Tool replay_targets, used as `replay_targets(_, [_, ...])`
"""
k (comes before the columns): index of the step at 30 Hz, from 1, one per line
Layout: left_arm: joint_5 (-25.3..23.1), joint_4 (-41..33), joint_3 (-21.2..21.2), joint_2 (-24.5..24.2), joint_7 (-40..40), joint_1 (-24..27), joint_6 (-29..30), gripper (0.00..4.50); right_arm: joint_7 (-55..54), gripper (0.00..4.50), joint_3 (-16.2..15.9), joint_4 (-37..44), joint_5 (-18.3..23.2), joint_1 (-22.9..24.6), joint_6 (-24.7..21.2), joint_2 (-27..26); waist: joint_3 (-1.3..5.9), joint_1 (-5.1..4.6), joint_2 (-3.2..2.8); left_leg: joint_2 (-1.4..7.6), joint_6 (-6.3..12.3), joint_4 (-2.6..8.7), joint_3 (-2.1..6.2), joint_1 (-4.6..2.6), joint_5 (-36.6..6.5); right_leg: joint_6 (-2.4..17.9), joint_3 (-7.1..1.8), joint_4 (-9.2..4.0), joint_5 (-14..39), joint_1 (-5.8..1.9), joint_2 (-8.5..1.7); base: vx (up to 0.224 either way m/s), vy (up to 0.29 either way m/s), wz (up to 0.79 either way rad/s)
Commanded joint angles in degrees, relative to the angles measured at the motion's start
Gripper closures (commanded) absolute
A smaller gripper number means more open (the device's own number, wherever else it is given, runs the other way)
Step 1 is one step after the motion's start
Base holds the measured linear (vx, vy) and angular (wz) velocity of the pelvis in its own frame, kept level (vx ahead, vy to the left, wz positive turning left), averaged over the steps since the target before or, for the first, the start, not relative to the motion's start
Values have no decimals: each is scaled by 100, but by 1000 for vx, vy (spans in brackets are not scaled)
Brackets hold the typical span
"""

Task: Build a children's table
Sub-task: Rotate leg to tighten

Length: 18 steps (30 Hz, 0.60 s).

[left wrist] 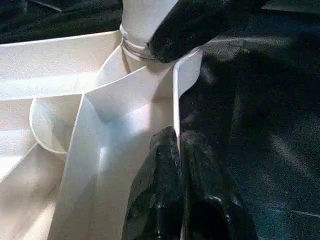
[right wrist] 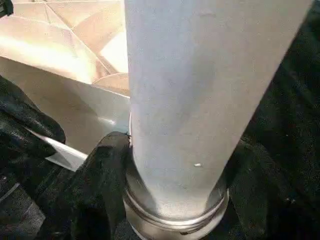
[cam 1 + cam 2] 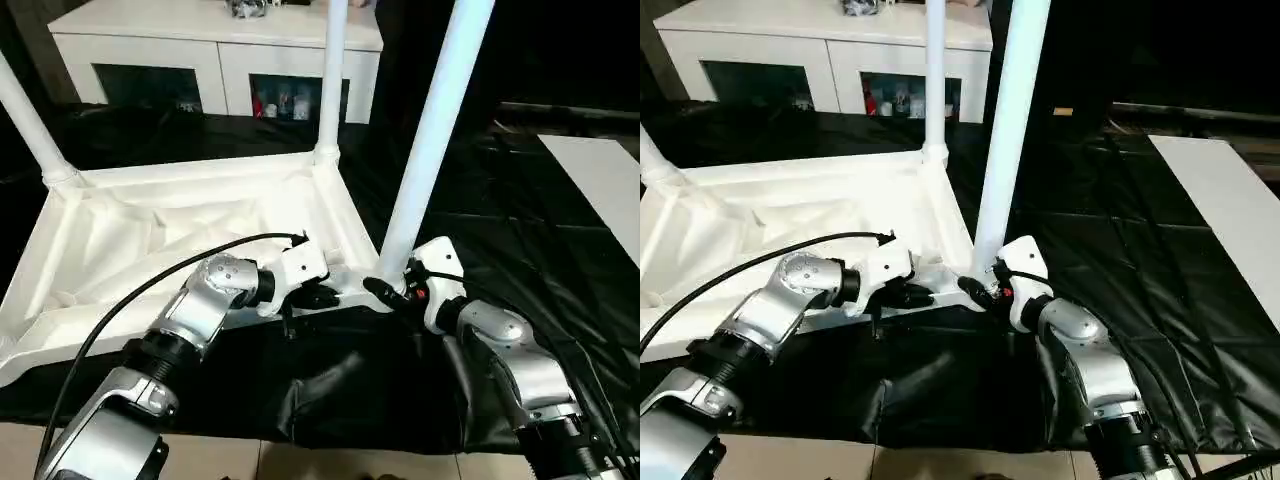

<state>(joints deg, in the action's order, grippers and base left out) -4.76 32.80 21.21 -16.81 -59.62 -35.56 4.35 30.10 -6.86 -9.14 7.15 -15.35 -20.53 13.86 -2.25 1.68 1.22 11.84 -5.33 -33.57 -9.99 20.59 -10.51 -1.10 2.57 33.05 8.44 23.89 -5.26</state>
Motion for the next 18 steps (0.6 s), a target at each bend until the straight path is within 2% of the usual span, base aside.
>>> replay_targets(1, [-43,22,204,113,-86,-92,-193,450,128,124,-50,167,118,-5,17,56,301,4,-22,67,21,494,18,-14,-2220,828,-131,-444,2380,-209,-169,0,0,0])
replay_targets(3, [-46,40,203,102,-111,-106,-230,450,316,115,-97,248,61,-10,23,261,313,16,-18,76,48,487,7,3,-2023,959,-142,-394,1964,-241,-163,0,0,0])
replay_targets(5, [-62,88,192,111,-149,-132,-290,450,977,115,-101,562,210,154,-82,743,337,74,-19,90,145,451,-18,-29,-1787,1100,-152,-347,1432,-258,-145,0,0,0])
replay_targets(6, [-66,122,188,126,-153,-150,-328,450,1354,115,-48,740,311,294,-89,1022,341,120,-14,96,304,412,-52,-24,-1485,1309,-175,-285,873,-271,-148,0,0,0])
replay_targets(7, [-61,126,187,130,-157,-153,-340,450,1482,115,-10,793,360,355,-81,1129,344,122,-10,90,351,418,-44,15,-1376,1342,-169,-265,753,-313,-153,0,0,0])
replay_targets(9, [-60,137,174,145,-148,-159,-399,450,1870,115,141,931,497,554,-43,1519,358,172,5,94,464,388,-58,12,-1151,1419,-172,-235,509,-325,-172,0,0,0])
replay_targets(11, [-54,137,161,159,-133,-154,-438,450,2079,115,276,965,563,670,1,1793,344,225,11,106,538,379,-70,-6,-1171,1473,-171,-248,565,-326,-178,0,0,0])
replay_targets(12, [-71,141,89,204,87,-142,-550,450,2159,115,460,898,590,718,26,2002,334,234,0,107,541,390,-61,16,-1214,1454,-166,-257,723,-338,-190,0,0,0])
replay_targets(14, [-77,147,61,220,156,-141,-580,450,2169,115,498,877,602,721,26,2048,318,234,30,96,498,396,-61,21,-1401,1353,-157,-304,1159,-329,-194,0,0,0])
replay_targets(16, [85,101,-50,249,63,-133,-483,395,2223,107,575,890,675,730,11,2119,298,220,36,88,394,413,-49,5,-1659,1122,-146,-375,1885,-296,-201,0,0,0])
replay_targets(17, [286,-34,-178,237,-77,-97,-342,395,2281,107,641,952,783,749,-43,2165,296,214,8,87,364,422,-41,9,-1697,1088,-145,-381,1997,-301,-204,0,0,0])
replay_targets(18, [445,-186,-275,206,-193,-54,-230,392,2325,107,675,1016,843,771,-81,2194,309,199,31,83,343,418,-34,22,-1674,1043,-143,-385,2046,-305,-205,0,0,0])
